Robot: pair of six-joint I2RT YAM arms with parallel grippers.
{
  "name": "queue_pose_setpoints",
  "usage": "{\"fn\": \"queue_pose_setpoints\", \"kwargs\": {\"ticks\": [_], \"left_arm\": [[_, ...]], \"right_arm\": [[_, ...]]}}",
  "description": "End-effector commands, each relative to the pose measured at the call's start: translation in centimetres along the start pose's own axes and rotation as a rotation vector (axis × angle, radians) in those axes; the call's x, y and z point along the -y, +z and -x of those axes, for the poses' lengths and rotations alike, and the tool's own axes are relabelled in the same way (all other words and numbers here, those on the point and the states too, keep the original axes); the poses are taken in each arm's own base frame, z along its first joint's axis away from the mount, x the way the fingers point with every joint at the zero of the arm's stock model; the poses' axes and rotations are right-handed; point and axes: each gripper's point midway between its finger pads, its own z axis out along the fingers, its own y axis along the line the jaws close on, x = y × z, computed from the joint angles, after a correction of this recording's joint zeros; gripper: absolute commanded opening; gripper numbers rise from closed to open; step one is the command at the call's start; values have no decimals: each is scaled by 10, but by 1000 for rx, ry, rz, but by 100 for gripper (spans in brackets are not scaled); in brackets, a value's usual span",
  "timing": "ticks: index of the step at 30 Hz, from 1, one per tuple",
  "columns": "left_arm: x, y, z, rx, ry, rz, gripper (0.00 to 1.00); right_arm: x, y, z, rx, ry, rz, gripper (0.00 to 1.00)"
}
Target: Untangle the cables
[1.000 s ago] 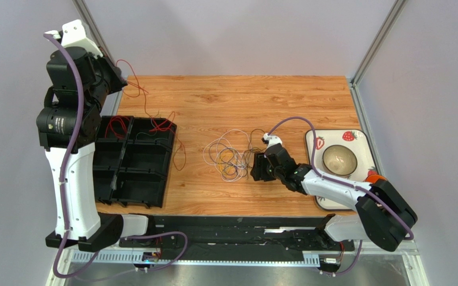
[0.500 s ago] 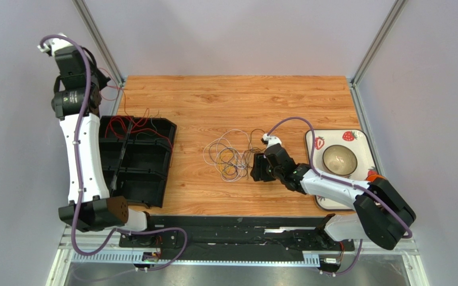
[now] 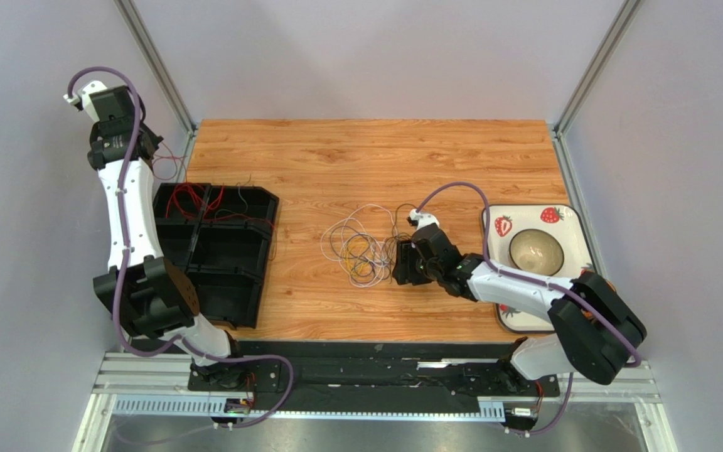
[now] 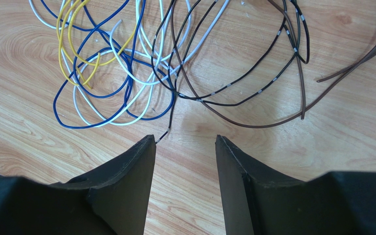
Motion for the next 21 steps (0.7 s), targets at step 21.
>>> {"fn": "queue_pose_setpoints", "kwargs": {"ticks": [21], "left_arm": [[72, -27, -87, -130, 19, -289, 0]], "right_arm": [[-5, 5, 20, 28, 13, -36, 49]]}}
